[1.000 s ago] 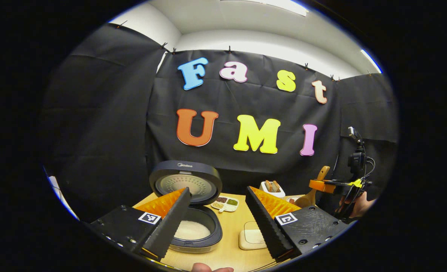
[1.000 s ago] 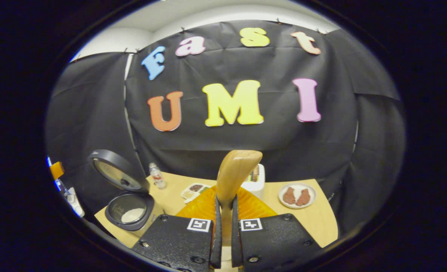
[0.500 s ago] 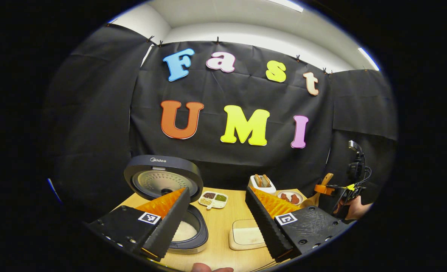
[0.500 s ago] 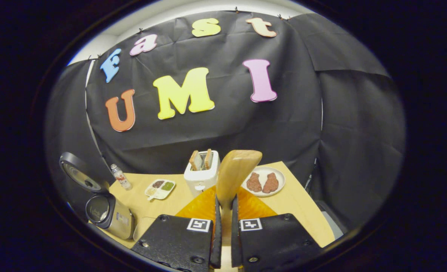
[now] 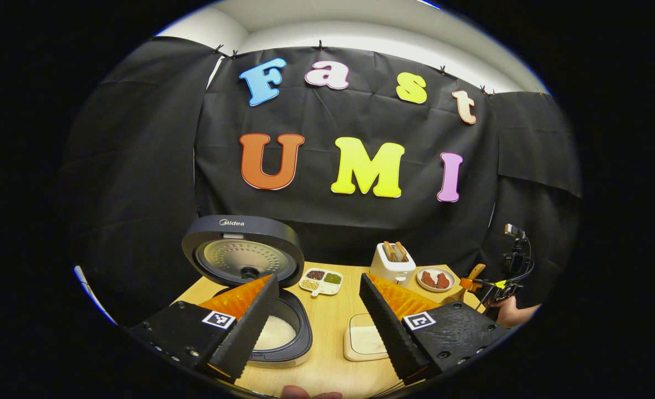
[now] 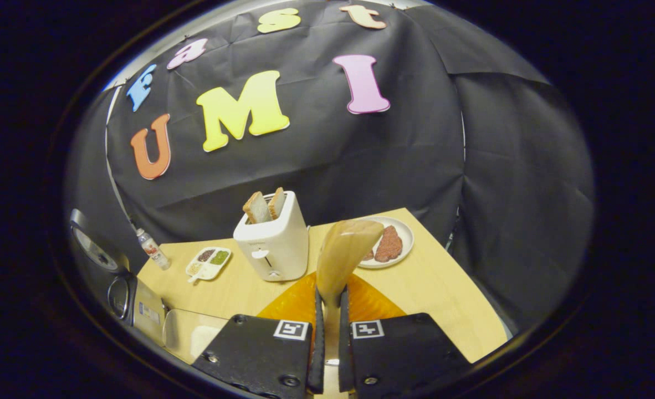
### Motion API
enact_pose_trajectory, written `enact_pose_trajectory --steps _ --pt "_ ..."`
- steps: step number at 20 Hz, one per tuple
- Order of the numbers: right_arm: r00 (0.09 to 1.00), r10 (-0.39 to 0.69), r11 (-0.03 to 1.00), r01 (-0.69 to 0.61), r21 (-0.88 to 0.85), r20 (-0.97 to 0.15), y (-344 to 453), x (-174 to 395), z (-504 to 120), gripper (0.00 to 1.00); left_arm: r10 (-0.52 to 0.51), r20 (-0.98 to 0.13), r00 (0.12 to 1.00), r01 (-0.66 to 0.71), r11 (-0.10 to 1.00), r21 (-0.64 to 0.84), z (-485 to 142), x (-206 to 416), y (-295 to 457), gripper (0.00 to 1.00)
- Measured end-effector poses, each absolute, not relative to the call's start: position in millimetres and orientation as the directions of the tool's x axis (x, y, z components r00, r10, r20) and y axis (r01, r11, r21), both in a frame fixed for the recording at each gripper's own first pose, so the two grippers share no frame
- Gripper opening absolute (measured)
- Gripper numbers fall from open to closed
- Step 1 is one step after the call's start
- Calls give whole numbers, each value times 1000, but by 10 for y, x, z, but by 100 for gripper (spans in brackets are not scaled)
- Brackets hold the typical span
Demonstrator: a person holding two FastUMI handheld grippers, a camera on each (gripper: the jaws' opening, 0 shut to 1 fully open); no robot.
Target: Close the left gripper, press the button to open the rice cooker; take a wooden spoon from the chopstick holder with the right hand, scoop a spoonful of rice and pour it into the rice cooker, then put the wooden spoon back into the chopstick holder.
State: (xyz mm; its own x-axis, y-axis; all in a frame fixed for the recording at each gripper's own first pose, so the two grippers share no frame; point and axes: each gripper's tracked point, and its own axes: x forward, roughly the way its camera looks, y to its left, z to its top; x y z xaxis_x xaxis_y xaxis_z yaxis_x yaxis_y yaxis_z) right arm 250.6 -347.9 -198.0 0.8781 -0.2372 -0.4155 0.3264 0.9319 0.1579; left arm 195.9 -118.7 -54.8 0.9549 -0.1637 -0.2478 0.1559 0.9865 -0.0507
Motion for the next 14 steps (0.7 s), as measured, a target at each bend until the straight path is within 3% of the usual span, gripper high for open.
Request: enact_pose_trajectory --steps 10,12,13,14 --pt "867 -221 910 348 224 -447 -3564 2456 -2337 20 -122 -242 962 123 992 -11 -430 1972 -1096 94" --pt "879 -238 919 341 196 -414 -3601 2422 -2155 28 -104 -209 972 106 994 -3 -301 2013 -983 95" --pt "879 -267 921 353 164 -394 -3669 2402 -2067 44 -94 -189 977 96 995 4 -234 2039 -913 95" --pt "886 -283 923 356 145 -367 -3684 2371 -1927 50 -82 -171 982 85 996 11 -171 2078 -815 94"
